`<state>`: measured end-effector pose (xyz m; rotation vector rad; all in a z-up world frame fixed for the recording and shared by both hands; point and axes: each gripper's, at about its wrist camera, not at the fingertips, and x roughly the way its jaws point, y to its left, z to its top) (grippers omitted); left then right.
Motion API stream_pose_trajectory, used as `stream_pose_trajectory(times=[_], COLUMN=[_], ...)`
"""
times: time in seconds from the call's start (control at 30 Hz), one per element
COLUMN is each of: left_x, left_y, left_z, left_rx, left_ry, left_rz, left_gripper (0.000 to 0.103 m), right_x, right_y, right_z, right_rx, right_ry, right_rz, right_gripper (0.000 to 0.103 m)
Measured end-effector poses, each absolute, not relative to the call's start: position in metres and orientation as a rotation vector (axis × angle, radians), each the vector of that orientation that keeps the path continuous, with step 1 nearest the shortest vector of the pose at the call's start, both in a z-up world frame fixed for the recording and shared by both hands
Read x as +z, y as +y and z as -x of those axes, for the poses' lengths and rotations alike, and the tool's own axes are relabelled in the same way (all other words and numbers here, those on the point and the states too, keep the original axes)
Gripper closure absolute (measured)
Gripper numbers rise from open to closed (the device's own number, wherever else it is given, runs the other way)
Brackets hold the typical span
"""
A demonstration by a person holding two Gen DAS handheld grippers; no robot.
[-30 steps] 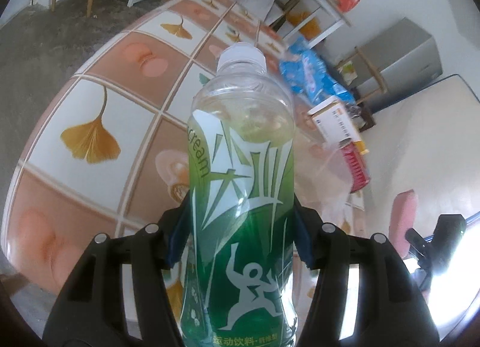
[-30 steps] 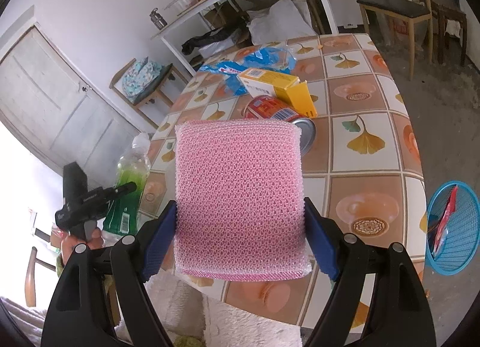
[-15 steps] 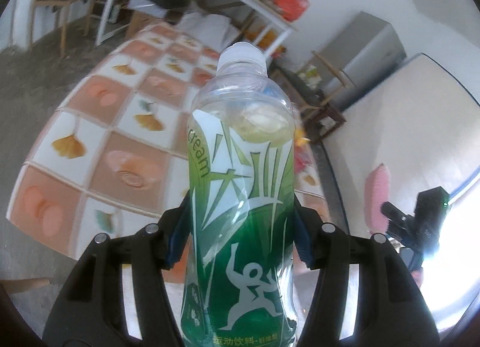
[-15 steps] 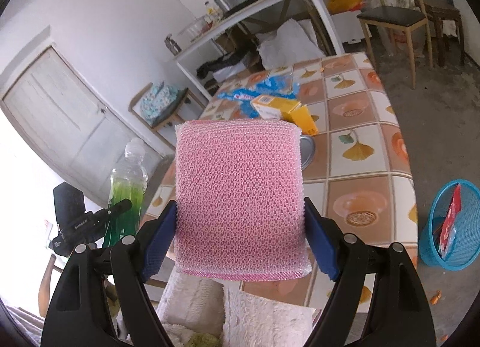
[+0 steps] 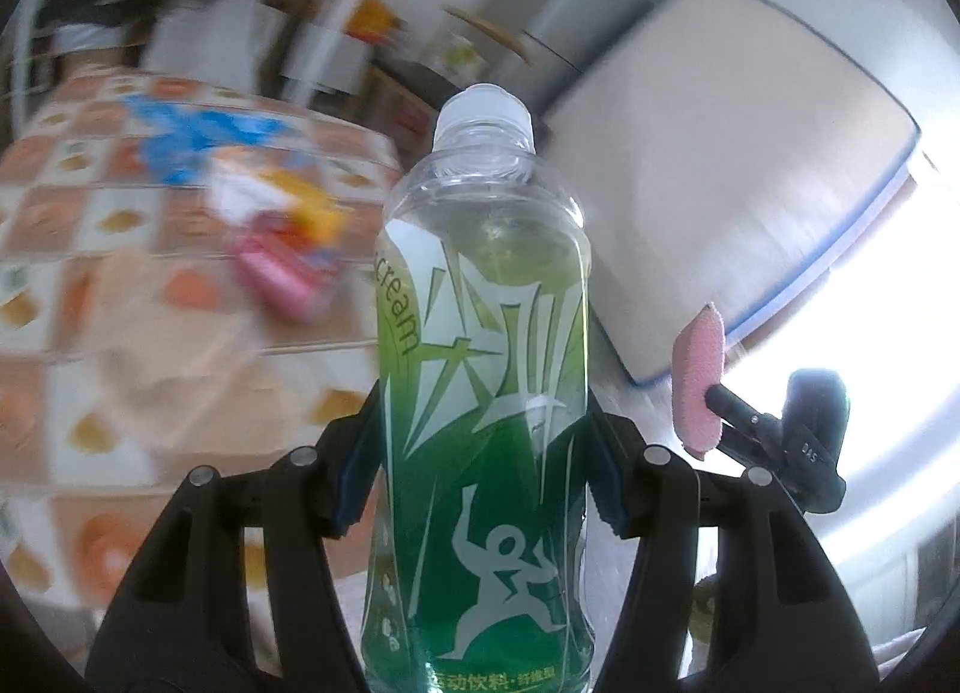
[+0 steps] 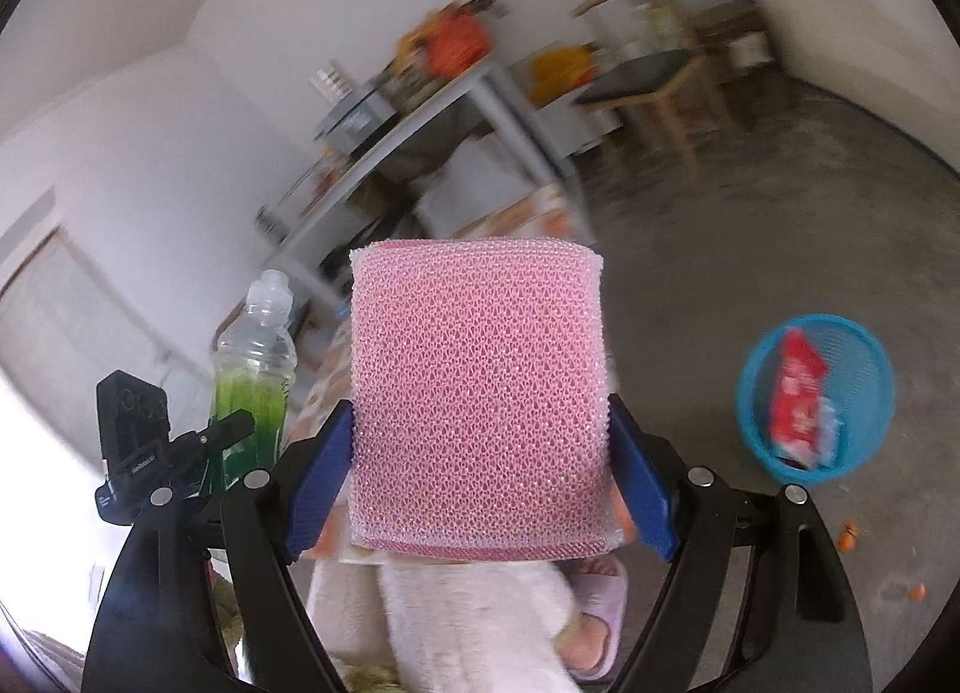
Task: Collect trash
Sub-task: 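Carry the bottle and sponge to the blue wastebasket and open both tools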
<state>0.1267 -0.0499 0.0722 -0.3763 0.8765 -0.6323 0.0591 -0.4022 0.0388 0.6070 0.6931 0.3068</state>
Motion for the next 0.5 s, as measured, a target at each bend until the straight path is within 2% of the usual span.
stream_pose_trajectory(times=[0.23,0.5], left_x=[0.052,-0.019], left_y=[-0.163,-0.272], left_z=[-0.16,-0.204], left_rx=[-0.802,-0.828], left_ry=[1.012,1.261], left_rz=[0.258,0.137], left_gripper=[0.047,0.047], right_x=[-0.003,-0.085], right_y=[-0.499,-0.543], right_z=[-0.015,-0.02], right_rx=[0.094,0.004], right_ry=[0.659,0.759], right_rz=[-0.781,-0.963], right_gripper=[0.025,0.025])
